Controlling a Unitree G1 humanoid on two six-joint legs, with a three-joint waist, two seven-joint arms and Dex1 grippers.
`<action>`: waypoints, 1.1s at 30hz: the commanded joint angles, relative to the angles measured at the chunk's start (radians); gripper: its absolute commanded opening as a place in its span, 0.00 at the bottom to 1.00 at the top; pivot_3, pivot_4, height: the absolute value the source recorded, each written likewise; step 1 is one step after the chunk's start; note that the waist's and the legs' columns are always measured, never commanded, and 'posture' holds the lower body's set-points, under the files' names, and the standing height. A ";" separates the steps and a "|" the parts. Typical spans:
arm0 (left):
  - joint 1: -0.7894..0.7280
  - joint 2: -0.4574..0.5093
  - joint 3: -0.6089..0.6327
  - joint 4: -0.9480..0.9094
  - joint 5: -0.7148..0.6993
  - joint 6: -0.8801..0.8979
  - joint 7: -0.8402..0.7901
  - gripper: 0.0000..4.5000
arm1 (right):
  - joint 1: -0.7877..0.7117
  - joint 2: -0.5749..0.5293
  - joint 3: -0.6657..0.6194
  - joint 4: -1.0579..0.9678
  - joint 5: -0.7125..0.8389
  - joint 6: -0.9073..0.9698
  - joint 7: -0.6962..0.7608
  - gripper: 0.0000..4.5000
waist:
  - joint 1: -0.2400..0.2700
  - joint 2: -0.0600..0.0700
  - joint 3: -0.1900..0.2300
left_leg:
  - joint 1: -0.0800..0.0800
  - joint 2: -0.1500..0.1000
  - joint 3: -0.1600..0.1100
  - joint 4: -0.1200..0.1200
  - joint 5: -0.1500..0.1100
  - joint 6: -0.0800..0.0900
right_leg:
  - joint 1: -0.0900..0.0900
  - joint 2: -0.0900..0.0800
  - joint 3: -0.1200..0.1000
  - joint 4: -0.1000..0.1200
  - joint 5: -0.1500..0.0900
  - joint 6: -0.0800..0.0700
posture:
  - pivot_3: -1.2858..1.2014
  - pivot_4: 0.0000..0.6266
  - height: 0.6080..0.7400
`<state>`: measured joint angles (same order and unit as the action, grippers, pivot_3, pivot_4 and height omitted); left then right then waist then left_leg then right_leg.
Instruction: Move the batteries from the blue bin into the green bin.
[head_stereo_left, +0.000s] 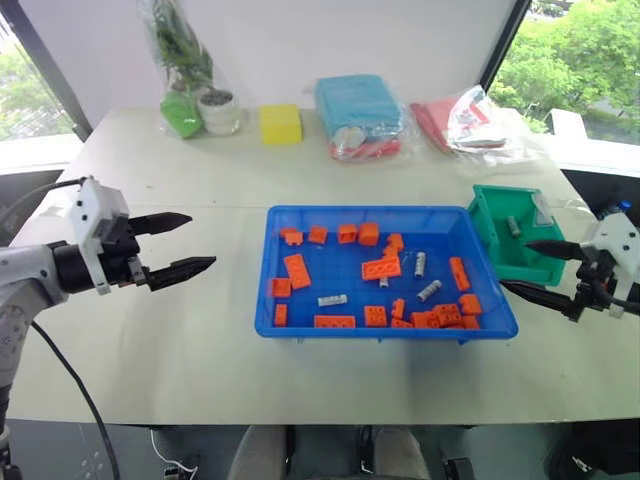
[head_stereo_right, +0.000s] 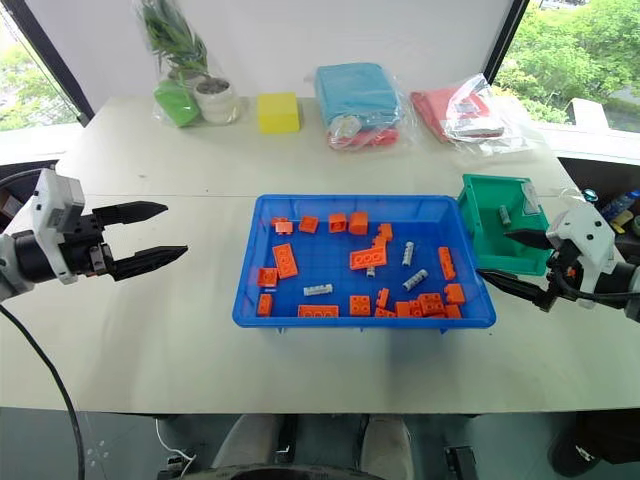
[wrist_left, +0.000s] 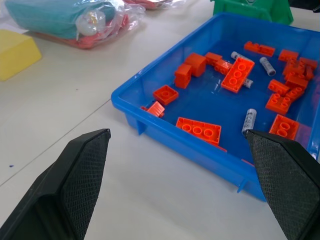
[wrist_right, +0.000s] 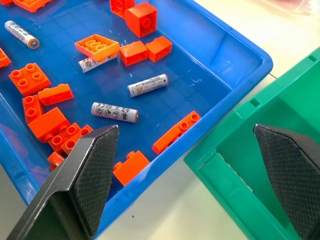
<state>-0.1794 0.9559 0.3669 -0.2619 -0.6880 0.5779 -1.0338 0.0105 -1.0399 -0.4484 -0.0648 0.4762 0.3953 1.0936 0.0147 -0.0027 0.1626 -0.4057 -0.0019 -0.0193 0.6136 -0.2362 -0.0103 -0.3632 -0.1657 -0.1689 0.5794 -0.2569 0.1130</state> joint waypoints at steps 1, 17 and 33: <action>-0.028 0.001 -0.002 -0.003 0.007 -0.022 -0.003 1.00 | 0.003 0.003 -0.046 -0.029 0.006 -0.008 -0.009 0.98 | 0.000 0.000 0.000 | 0.000 0.000 0.000 0.000 0.000 0.000 | 0.000 0.000 0.000 0.000 0.000 0.000 | 0.52 0.24 0.72; -0.017 0.000 -0.004 -0.045 -0.062 0.063 -0.025 1.00 | -0.127 -0.031 0.026 0.018 0.020 0.033 0.029 0.98 | -0.001 0.000 0.000 | 0.001 0.000 0.002 0.000 0.000 0.000 | 0.001 0.000 0.001 0.001 0.002 0.002 | 0.52 0.24 0.72; -0.150 0.025 -0.137 -0.102 -0.070 0.074 -0.114 1.00 | -0.790 0.235 0.661 0.360 -0.259 -0.130 0.290 0.98 | -0.004 -0.003 -0.001 | 0.000 0.002 0.010 0.001 0.004 0.001 | -0.008 0.001 0.003 0.007 0.005 0.000 | 0.52 0.24 0.72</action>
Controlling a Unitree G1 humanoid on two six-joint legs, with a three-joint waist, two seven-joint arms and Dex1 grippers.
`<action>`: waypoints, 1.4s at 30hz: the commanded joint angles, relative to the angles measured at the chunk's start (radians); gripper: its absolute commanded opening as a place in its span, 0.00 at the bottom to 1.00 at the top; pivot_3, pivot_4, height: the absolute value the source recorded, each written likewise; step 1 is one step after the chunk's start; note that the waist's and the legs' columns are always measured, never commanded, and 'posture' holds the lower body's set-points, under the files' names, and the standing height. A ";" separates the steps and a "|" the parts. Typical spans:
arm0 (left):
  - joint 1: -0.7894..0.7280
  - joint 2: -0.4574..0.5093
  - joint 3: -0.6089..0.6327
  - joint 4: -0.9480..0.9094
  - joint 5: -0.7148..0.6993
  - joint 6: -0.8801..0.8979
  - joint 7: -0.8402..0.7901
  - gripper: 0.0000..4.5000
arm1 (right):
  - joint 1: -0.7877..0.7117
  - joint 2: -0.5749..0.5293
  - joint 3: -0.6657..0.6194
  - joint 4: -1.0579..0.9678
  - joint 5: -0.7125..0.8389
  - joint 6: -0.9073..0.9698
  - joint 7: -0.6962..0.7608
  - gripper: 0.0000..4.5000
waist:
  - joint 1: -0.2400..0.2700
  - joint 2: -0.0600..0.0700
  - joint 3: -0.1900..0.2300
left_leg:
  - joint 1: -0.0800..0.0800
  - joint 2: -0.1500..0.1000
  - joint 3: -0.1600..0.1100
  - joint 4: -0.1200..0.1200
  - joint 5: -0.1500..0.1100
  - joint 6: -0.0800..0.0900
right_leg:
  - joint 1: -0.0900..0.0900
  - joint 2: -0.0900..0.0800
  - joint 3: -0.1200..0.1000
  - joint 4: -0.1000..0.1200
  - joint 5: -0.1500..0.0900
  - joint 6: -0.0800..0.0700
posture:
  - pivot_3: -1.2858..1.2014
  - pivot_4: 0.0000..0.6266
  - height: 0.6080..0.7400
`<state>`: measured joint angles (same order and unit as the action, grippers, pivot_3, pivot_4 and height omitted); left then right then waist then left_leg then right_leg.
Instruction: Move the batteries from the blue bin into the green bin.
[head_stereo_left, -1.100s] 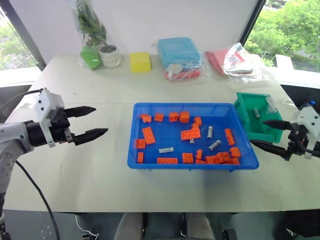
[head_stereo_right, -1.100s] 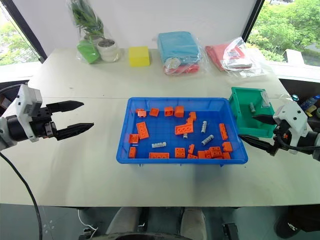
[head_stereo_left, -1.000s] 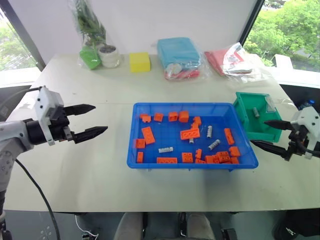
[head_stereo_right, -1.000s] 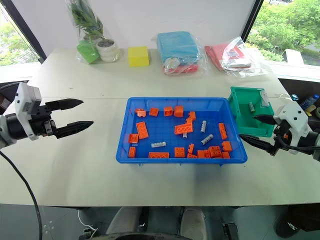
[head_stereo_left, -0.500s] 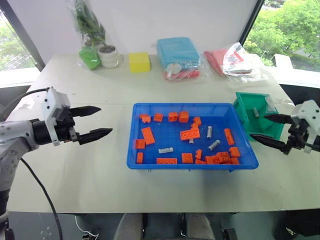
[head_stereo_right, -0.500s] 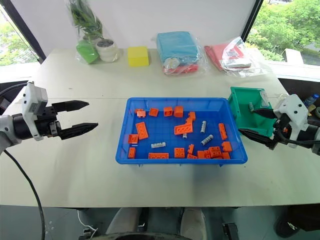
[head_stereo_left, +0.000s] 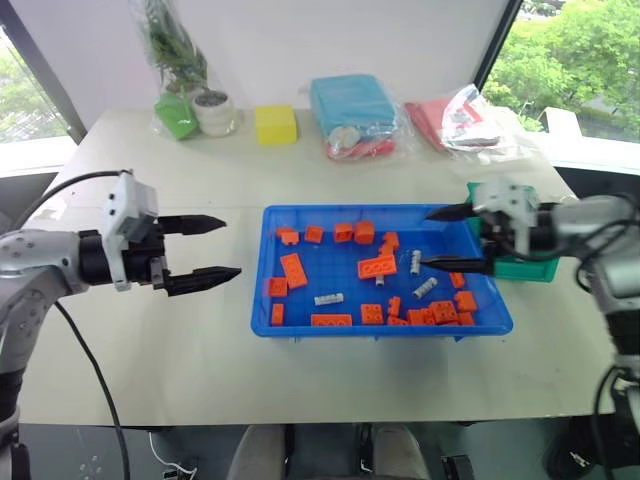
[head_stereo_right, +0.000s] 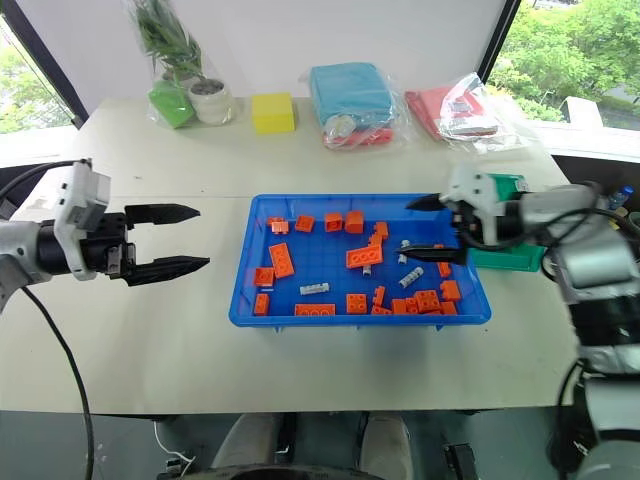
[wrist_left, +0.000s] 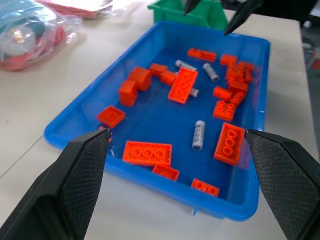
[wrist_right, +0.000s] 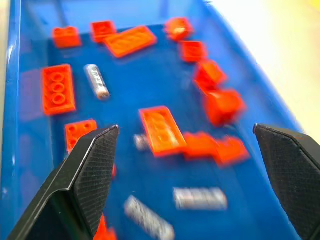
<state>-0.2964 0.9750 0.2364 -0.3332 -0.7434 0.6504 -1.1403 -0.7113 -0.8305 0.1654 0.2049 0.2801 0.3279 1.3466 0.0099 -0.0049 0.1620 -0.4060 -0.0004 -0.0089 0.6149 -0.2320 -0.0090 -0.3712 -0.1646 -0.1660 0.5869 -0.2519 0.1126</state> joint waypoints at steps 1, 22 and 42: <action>-0.041 0.004 -0.014 -0.033 -0.013 0.002 -0.005 1.00 | -0.093 0.046 0.067 0.133 -0.086 -0.091 0.045 0.98 | 0.003 -0.002 -0.001 | 0.000 0.000 0.000 0.000 0.001 -0.002 | 0.000 0.000 0.000 0.001 0.000 0.000 | 0.52 0.24 0.72; -0.010 0.002 0.004 -0.135 -0.053 0.045 0.077 1.00 | -0.261 0.248 0.150 0.565 -0.258 -0.278 0.144 0.98 | -0.004 -0.004 -0.001 | 0.001 0.006 0.001 -0.001 0.012 -0.010 | -0.001 0.015 0.015 0.010 0.002 -0.002 | 0.52 0.24 0.72; -0.081 -0.014 -0.049 -0.090 -0.010 0.014 0.071 1.00 | -0.238 0.257 0.113 0.533 -0.264 -0.265 0.132 0.26 | -0.004 -0.004 -0.001 | 0.001 0.007 0.003 -0.001 0.012 -0.010 | -0.002 0.015 0.016 0.010 0.003 -0.003 | 0.52 0.24 0.72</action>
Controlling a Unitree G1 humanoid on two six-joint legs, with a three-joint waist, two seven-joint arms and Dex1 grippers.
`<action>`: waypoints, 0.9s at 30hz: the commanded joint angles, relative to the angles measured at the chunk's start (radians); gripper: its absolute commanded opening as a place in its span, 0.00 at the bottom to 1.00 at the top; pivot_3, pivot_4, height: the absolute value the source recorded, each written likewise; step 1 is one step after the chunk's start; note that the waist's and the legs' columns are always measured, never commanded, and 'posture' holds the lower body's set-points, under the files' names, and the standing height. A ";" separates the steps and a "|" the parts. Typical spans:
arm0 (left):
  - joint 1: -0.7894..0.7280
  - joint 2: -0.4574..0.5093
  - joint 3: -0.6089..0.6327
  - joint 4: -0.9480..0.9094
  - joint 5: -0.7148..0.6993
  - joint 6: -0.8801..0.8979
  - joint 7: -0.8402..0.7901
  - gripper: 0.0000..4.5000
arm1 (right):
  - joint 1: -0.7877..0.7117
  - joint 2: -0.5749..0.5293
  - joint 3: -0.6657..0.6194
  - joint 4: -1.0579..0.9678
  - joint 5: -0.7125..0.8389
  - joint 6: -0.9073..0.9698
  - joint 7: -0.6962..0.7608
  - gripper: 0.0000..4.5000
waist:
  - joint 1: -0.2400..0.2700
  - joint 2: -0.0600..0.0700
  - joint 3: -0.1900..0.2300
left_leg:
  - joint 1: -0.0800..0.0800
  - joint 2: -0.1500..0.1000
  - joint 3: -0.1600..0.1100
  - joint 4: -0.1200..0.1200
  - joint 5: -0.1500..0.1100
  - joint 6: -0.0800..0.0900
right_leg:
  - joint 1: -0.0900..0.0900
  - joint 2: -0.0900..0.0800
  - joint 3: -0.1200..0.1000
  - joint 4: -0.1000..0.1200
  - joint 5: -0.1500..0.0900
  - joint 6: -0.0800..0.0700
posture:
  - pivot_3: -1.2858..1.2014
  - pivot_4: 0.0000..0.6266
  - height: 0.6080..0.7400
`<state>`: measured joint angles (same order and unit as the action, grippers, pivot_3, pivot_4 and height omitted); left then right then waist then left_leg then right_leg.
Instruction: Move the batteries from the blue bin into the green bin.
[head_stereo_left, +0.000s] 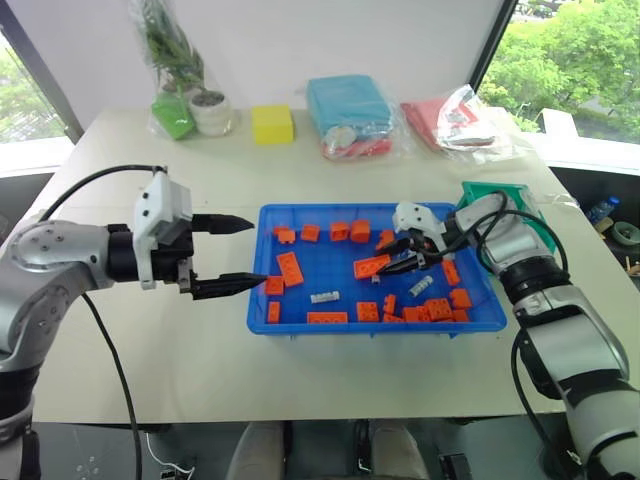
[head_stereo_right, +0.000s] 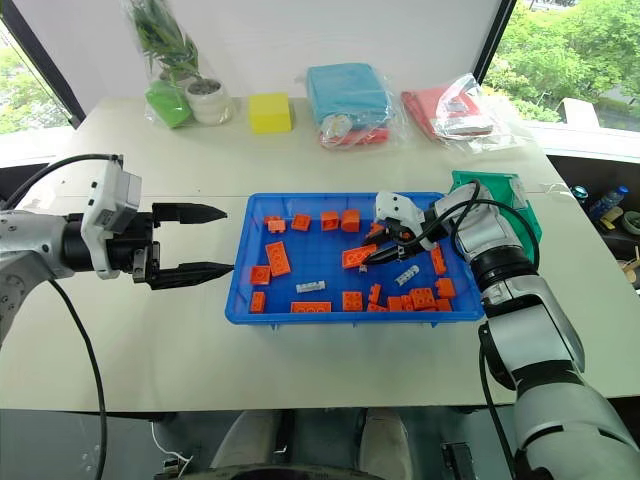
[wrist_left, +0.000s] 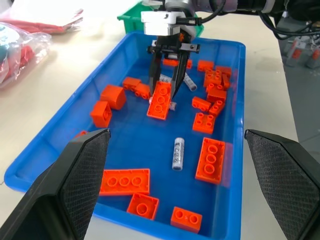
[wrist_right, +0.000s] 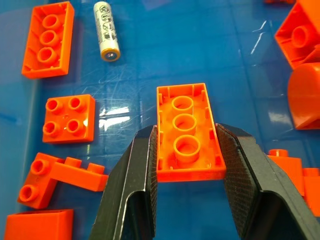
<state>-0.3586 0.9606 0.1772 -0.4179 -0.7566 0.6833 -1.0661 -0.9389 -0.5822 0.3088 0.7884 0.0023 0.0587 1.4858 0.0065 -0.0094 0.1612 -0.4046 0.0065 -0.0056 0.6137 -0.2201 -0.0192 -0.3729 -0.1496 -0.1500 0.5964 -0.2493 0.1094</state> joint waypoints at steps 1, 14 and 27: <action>-0.019 0.001 0.010 -0.004 0.004 -0.019 -0.004 1.00 | -0.008 0.014 -0.030 -0.065 0.017 0.008 -0.010 0.26 | -0.001 0.000 0.000 | 0.000 0.000 0.000 0.000 0.000 0.000 | 0.000 0.000 0.000 0.000 0.000 0.000 | 0.52 0.24 0.72; -0.008 -0.014 0.006 -0.018 0.012 -0.023 0.003 1.00 | 0.015 0.340 -0.003 -0.278 -0.004 0.142 -0.326 0.91 | -0.010 0.000 0.000 | 0.000 0.003 0.000 0.000 0.000 -0.001 | -0.003 0.003 0.001 0.001 0.003 -0.004 | 0.52 0.24 0.72; 0.006 -0.013 0.010 -0.020 0.015 -0.030 0.000 1.00 | 0.200 0.134 0.069 -0.610 0.069 0.296 -0.111 0.99 | -0.004 -0.002 -0.001 | 0.000 0.004 0.002 0.000 0.000 -0.001 | -0.003 0.006 0.004 0.000 0.001 -0.002 | 0.52 0.24 0.72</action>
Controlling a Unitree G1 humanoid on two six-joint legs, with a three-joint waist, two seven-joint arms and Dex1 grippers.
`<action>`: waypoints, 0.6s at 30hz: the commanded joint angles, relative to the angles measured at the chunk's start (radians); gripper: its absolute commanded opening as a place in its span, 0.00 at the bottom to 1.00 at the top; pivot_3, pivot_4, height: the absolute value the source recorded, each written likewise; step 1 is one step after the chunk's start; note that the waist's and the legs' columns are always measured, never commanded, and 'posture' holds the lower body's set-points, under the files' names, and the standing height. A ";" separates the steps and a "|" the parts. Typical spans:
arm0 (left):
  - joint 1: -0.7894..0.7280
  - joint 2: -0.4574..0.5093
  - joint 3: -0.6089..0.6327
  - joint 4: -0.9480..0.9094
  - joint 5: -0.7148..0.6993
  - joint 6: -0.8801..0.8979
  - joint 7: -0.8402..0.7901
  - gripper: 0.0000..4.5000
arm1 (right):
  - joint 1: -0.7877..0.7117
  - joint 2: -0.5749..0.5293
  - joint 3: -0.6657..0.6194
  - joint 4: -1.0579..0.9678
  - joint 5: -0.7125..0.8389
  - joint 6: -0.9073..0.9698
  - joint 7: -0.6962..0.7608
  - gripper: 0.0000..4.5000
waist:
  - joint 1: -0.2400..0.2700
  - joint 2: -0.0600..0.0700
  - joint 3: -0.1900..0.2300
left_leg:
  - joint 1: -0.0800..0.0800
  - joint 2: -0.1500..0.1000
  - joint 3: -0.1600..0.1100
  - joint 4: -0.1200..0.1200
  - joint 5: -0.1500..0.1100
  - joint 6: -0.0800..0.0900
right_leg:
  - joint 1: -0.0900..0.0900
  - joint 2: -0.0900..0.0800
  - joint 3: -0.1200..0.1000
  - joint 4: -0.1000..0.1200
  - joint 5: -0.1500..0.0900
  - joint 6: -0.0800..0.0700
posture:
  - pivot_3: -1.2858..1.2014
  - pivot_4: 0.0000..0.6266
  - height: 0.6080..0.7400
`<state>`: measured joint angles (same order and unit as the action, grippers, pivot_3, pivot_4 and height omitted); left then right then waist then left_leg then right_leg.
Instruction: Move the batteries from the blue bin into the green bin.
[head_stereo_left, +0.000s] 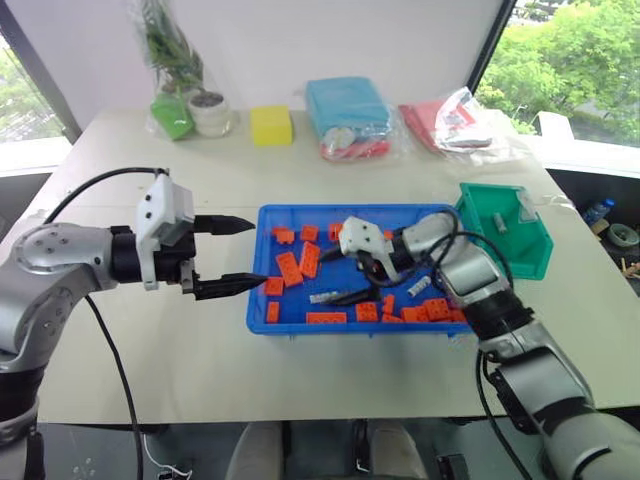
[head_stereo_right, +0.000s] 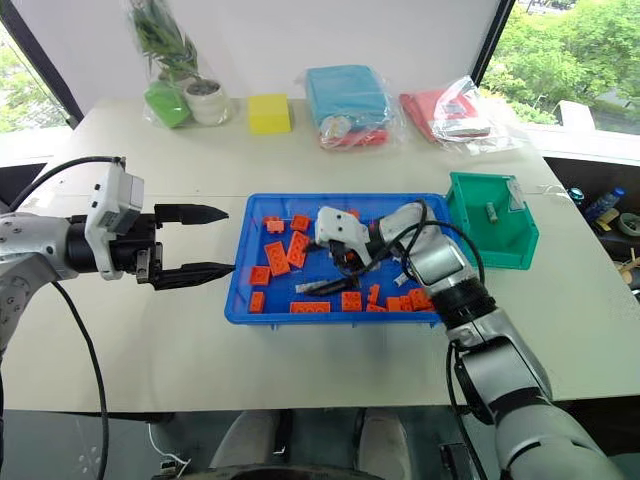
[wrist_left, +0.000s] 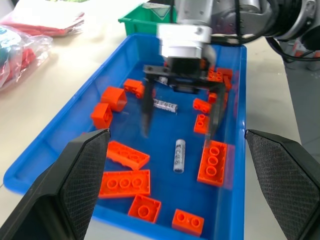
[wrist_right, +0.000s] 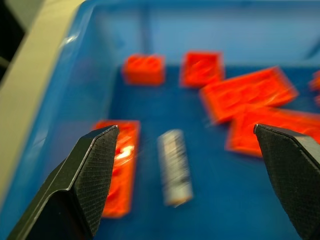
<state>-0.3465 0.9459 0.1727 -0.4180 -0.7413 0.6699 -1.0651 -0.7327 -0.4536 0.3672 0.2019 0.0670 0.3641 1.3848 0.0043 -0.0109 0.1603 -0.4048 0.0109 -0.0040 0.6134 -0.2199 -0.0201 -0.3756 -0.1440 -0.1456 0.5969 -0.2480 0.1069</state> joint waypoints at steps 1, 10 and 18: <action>-0.007 0.003 0.014 -0.020 -0.001 -0.017 -0.003 1.00 | -0.009 0.015 0.012 -0.005 -0.002 -0.011 -0.028 0.99 | -0.003 0.000 0.000 | 0.000 0.001 0.000 0.000 0.000 0.000 | 0.000 0.001 0.000 0.000 0.000 0.000 | 0.52 0.24 0.72; -0.018 0.011 0.015 -0.024 -0.010 -0.007 -0.010 1.00 | -0.024 0.067 0.023 0.149 -0.039 -0.062 -0.113 0.99 | 0.005 0.000 0.000 | 0.000 0.005 0.000 0.000 0.000 -0.001 | -0.004 0.007 0.003 -0.001 0.001 -0.003 | 0.52 0.24 0.72; -0.021 0.009 0.010 -0.022 -0.004 -0.011 -0.010 1.00 | -0.003 0.060 0.029 0.165 -0.046 -0.081 -0.108 0.59 | 0.006 0.000 0.000 | -0.001 0.005 0.001 0.000 0.000 -0.001 | -0.006 0.009 0.006 -0.001 0.004 -0.007 | 0.52 0.24 0.72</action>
<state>-0.3496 0.9461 0.1723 -0.4183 -0.7419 0.6695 -1.0718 -0.7330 -0.3906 0.3986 0.3796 0.0174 0.3043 1.2721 0.0100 -0.0108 0.1604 -0.4056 0.0161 -0.0030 0.6138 -0.2196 -0.0207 -0.3813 -0.1353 -0.1399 0.5957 -0.2442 0.1000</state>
